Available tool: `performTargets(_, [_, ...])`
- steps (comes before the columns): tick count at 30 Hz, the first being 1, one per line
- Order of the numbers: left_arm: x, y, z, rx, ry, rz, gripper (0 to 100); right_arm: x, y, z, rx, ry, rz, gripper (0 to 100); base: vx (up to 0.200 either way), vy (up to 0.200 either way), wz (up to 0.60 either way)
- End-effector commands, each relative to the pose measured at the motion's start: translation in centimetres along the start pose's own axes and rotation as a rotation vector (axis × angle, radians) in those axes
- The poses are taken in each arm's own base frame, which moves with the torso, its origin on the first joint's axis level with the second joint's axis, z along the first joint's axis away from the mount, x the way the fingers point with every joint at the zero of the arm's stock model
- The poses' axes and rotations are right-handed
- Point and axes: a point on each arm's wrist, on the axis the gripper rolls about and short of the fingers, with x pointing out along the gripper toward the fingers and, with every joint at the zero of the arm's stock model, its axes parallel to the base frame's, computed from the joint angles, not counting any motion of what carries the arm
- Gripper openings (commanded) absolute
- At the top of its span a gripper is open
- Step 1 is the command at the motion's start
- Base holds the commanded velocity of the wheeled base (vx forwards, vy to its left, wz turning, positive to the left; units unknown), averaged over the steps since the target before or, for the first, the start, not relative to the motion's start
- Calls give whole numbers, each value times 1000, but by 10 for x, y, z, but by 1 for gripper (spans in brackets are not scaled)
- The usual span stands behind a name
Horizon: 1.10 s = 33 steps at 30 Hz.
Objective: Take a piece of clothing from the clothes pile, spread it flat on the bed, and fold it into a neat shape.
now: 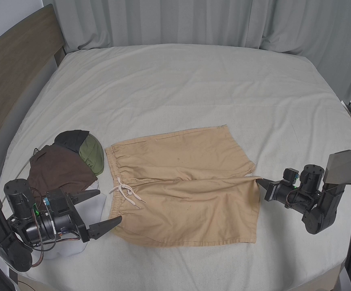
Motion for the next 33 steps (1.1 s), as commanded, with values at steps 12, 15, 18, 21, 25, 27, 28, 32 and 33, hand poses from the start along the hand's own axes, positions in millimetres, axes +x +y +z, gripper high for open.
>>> performTargets(12, [0, 0, -1, -2, 2, -2, 100, 3, -3, 1, -23, -12, -2, 100, 0, 0, 0])
performTargets(15, [1, 0, -1, -3, 3, -2, 100, 3, -1, 5, -29, -22, 1, 100, 0, 0, 0])
performTargets(18, [0, 0, -1, 0, 2, -2, 100, -2, 3, 13, -37, -42, 7, 100, 0, 0, 0])
performTargets(21, [1, 0, -1, -1, 3, -3, 100, -9, 9, 19, -43, -51, 17, 100, 0, 0, 0])
performTargets(25, [1, 0, -2, -5, 8, -2, 100, -11, 14, 24, -50, -65, 26, 100, 0, 0, 0])
performTargets(27, [1, 0, -3, -8, 12, -3, 100, -13, 18, 25, -54, -67, 35, 100, 0, 0, 0])
performTargets(28, [0, -1, -4, -11, 16, -3, 100, -14, 20, 26, -55, -66, 41, 100, 0, 0, 0])
performTargets(32, [1, 0, -6, -19, 26, -3, 100, -19, 32, 26, -61, -58, 68, 100, 0, 0, 0])
performTargets(33, [1, 0, -7, -23, 28, -3, 100, -21, 38, 26, -63, -52, 80, 100, 0, 0, 0])
